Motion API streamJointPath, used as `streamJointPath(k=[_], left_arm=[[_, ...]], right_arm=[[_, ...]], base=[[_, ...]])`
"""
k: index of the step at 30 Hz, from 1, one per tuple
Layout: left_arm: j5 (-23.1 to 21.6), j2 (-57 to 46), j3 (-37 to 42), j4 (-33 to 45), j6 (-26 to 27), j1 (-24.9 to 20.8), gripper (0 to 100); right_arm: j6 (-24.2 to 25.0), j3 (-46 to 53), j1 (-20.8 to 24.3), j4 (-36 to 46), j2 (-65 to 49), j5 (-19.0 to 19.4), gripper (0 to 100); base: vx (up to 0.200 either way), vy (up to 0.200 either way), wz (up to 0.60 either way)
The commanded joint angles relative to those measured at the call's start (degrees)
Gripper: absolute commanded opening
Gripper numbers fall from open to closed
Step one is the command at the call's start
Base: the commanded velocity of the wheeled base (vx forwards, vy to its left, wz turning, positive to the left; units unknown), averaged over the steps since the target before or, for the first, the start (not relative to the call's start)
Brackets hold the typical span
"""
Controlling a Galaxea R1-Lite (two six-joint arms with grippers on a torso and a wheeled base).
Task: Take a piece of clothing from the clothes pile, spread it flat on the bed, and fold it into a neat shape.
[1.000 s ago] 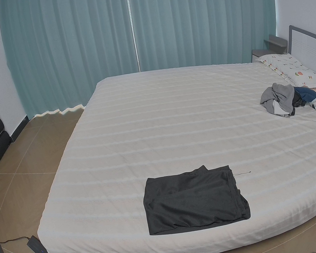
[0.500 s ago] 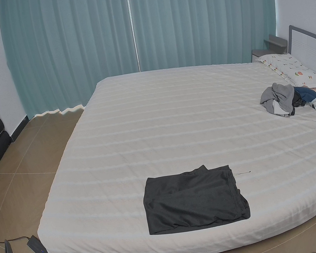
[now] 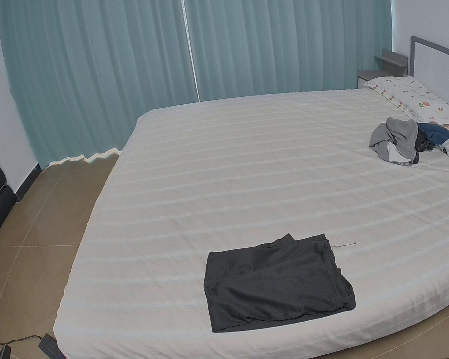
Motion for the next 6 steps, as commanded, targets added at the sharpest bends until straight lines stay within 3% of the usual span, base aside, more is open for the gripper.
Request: streamJointPath(k=[1,6], left_arm=[[0.00,-0.33,0.92,0.60,0.62,0.01,100],[-0.18,-0.42,0.92,0.60,0.71,0.01,100]], right_arm=[[0.18,1.01,-0.01,-0.92,-0.64,-0.03,100],[0.36,1.01,-0.01,-0.92,-0.64,-0.12,100]], base=[[0.000,0.000,0.00],[0.000,0.000,0.00]])
